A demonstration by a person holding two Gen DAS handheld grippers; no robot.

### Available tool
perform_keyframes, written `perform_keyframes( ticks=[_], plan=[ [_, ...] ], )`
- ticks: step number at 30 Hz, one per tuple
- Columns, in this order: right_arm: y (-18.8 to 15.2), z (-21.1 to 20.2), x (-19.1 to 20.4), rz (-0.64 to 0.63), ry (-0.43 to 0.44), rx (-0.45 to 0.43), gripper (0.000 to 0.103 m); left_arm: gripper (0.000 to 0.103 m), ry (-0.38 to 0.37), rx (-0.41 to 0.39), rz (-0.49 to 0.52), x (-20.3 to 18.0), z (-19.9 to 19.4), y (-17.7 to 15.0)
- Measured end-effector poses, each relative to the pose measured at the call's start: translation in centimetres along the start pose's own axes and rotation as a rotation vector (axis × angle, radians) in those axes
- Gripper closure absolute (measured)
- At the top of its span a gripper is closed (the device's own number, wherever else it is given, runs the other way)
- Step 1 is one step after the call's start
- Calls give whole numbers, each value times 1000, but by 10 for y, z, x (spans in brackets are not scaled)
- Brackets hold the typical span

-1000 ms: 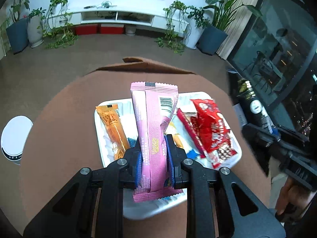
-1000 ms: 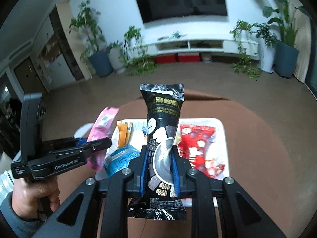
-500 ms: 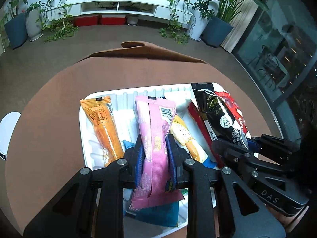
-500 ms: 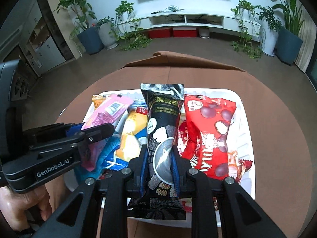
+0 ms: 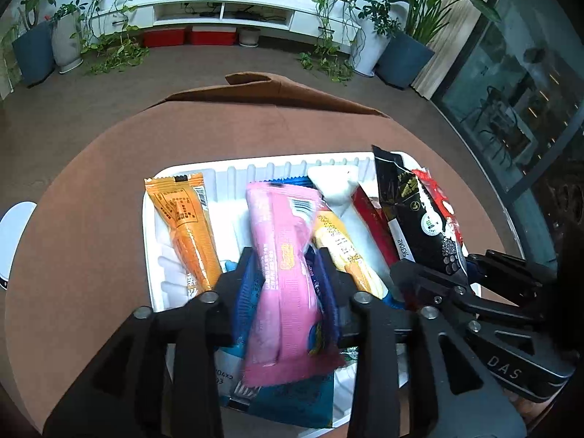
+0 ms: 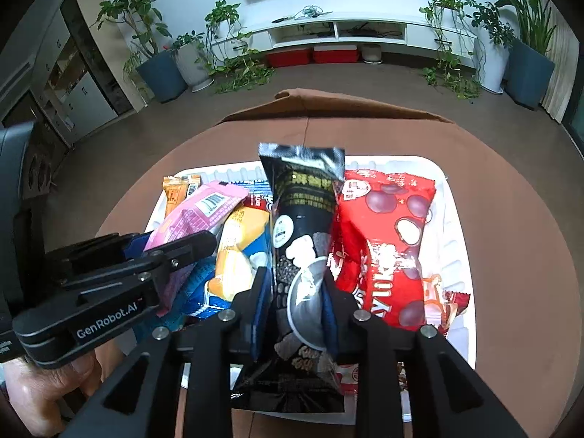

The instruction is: Organize snacks

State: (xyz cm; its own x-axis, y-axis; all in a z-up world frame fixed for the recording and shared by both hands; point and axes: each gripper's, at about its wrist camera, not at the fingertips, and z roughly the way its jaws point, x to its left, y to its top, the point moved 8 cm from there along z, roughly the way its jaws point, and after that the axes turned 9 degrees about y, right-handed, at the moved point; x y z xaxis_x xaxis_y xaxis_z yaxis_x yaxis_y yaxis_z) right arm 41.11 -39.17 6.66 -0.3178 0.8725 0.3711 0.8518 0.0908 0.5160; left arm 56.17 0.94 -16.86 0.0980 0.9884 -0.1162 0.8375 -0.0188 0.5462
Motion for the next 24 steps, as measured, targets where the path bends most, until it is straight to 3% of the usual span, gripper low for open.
perform_keyframes(
  ticks=[1,11,16,19,24],
  plan=[
    [0,-1,0,-1,0,-3,66,47,2,-8,-3,1,-1,1],
    [-5,-21,9,-21,-4,-41,50,39,6,-67,-1,1,-35,1],
    [-9,-44,11,-15,0,-78,46,19,15,-128,3,-1,-71,-8],
    [-13,-68,16,-17,10,-134,36,2,28,-188,11,-3,-102,-16],
    [-20,-113,34,-75,7,-267,23,1,60,-311,54,-13,-161,-37]
  ],
)
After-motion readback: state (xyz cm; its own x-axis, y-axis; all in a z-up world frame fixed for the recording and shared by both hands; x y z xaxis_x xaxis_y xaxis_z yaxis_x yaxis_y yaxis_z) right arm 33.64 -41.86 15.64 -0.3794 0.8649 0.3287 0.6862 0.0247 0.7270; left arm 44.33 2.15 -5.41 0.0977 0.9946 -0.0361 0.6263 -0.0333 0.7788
